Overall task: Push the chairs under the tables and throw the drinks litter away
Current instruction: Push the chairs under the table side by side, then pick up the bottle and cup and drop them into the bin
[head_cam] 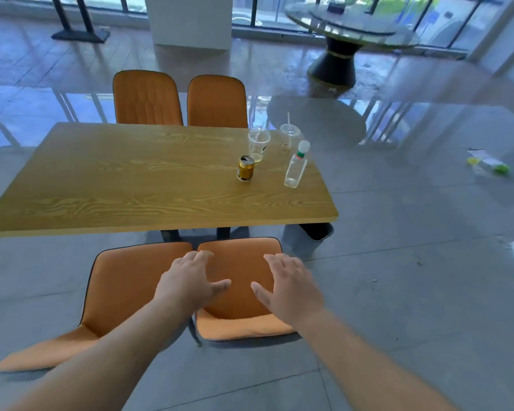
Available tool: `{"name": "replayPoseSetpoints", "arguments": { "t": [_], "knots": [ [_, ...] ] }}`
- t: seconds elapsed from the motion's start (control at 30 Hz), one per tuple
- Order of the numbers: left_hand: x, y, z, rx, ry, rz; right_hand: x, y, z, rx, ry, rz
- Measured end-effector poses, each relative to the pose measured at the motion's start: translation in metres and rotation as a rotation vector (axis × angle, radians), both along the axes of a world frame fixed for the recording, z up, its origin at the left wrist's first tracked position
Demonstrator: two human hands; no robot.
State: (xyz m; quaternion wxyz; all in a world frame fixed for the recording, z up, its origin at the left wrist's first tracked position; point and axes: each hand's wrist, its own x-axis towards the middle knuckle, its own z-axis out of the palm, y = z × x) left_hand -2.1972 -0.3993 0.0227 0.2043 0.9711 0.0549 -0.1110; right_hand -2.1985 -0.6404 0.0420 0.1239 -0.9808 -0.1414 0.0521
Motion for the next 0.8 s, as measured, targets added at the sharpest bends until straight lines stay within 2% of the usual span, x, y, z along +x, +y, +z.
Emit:
{"name": "replayPoseSetpoints", "arguments": {
  "t": [0.23, 0.4, 0.6, 0.8],
  "knots": [
    [0.088, -0.187, 0.076, -0.083, -0.17, -0.232, 0.053, -0.187, 0.078, 0.055, -0.182, -0.253],
    [0.13, -0.348, 0.102, -0.07, -0.193, -0.356, 0.072, -0.35, 0.09, 0.025, -0.151, -0.328],
    [0.178, -0.522, 0.131, -0.097, -0.204, -0.404, 0.092, -0.534, 0.13, -0.056, -0.165, -0.433],
    [0.241, -0.633, 0.155, -0.108, -0.268, -0.466, 0.151, -0.637, 0.17, -0.016, -0.241, -0.505]
  ]
}}
